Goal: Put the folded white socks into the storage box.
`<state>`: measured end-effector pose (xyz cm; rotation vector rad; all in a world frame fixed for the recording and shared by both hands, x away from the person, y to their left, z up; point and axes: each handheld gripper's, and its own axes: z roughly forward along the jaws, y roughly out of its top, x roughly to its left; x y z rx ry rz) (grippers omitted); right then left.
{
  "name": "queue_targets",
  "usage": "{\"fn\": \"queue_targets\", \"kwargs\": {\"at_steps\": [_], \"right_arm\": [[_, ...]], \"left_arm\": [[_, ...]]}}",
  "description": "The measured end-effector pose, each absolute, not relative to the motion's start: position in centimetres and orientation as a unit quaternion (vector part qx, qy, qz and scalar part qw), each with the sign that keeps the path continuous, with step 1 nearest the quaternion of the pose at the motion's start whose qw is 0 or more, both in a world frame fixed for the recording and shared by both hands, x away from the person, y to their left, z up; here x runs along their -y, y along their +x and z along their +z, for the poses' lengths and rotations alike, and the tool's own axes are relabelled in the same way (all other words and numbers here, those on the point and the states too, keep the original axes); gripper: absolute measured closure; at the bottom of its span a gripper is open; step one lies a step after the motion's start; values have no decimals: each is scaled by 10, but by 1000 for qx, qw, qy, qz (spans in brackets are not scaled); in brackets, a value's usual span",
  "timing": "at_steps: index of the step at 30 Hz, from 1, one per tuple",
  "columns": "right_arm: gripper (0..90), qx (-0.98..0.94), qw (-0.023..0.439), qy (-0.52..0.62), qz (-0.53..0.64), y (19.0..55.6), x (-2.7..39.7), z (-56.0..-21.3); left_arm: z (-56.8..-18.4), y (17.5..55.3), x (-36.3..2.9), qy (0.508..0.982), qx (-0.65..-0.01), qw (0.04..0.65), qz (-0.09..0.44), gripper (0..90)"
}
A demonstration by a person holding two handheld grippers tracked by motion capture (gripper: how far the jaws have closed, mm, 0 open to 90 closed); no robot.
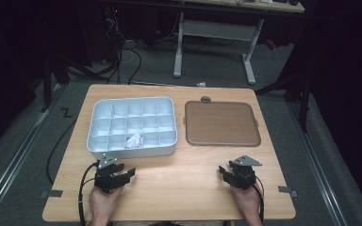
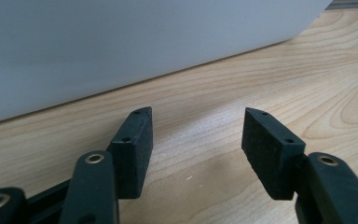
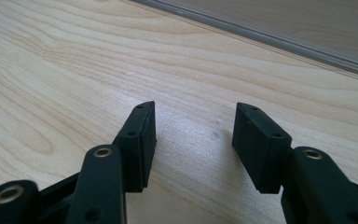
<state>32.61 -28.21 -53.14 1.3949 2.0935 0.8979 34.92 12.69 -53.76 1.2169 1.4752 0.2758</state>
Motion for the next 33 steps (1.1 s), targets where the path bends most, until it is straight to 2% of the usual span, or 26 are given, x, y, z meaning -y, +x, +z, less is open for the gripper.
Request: {"fn": "queue_targets", "kwargs": {"at_steps": [21, 33], "right_arm": [[497, -763, 233, 507, 327, 326, 282, -531], [489, -763, 233, 507, 327, 326, 282, -531]], "left_arm": [[-541, 353, -120, 522, -616, 572, 145, 420], [-541, 355, -120, 519, -618, 574, 141, 398]]}}
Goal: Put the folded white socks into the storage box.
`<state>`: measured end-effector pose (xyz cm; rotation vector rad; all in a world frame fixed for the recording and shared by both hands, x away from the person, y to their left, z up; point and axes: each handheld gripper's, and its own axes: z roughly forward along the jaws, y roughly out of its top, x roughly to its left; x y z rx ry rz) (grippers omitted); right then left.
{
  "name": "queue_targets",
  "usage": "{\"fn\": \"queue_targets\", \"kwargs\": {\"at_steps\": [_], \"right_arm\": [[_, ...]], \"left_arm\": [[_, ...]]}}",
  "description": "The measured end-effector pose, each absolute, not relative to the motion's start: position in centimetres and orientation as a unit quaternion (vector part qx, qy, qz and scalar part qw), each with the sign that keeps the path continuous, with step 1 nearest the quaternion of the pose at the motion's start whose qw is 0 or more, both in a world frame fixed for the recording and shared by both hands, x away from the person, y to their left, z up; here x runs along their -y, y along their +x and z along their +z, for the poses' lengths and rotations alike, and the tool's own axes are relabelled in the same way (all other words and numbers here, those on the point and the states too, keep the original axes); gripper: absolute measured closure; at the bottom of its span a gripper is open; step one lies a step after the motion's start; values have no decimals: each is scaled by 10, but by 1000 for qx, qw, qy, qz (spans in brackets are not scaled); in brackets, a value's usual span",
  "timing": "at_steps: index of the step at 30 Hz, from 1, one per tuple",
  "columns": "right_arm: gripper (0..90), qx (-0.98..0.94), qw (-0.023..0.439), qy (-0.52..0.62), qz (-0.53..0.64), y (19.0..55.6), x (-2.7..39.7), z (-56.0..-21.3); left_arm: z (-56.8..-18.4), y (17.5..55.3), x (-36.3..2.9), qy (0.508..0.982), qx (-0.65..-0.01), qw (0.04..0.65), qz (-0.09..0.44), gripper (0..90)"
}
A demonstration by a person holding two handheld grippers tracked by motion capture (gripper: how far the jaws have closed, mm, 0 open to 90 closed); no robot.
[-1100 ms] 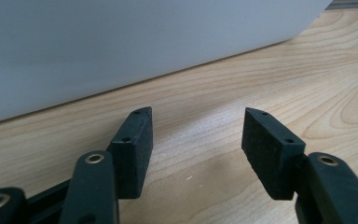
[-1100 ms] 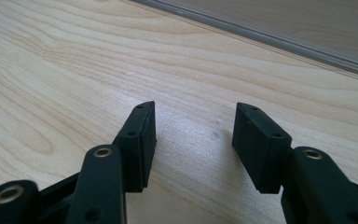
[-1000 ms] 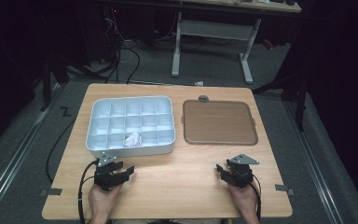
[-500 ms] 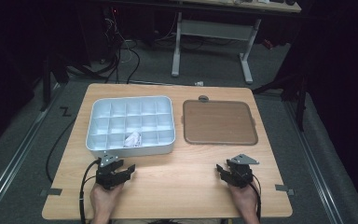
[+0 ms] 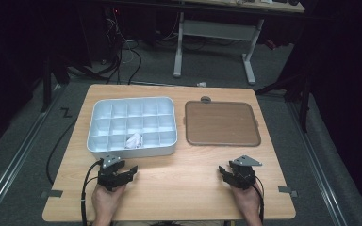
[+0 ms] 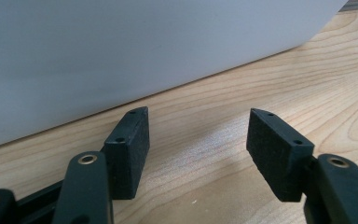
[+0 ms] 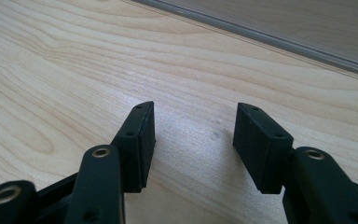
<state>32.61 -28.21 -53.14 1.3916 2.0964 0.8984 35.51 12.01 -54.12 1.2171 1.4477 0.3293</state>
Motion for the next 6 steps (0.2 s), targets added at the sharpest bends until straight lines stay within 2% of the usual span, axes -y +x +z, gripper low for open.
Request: {"fn": "queue_targets", "kwargs": {"at_steps": [6], "right_arm": [[486, -764, 232, 506, 327, 326, 282, -531]], "left_arm": [[-541, 355, -120, 520, -617, 574, 140, 396]]}}
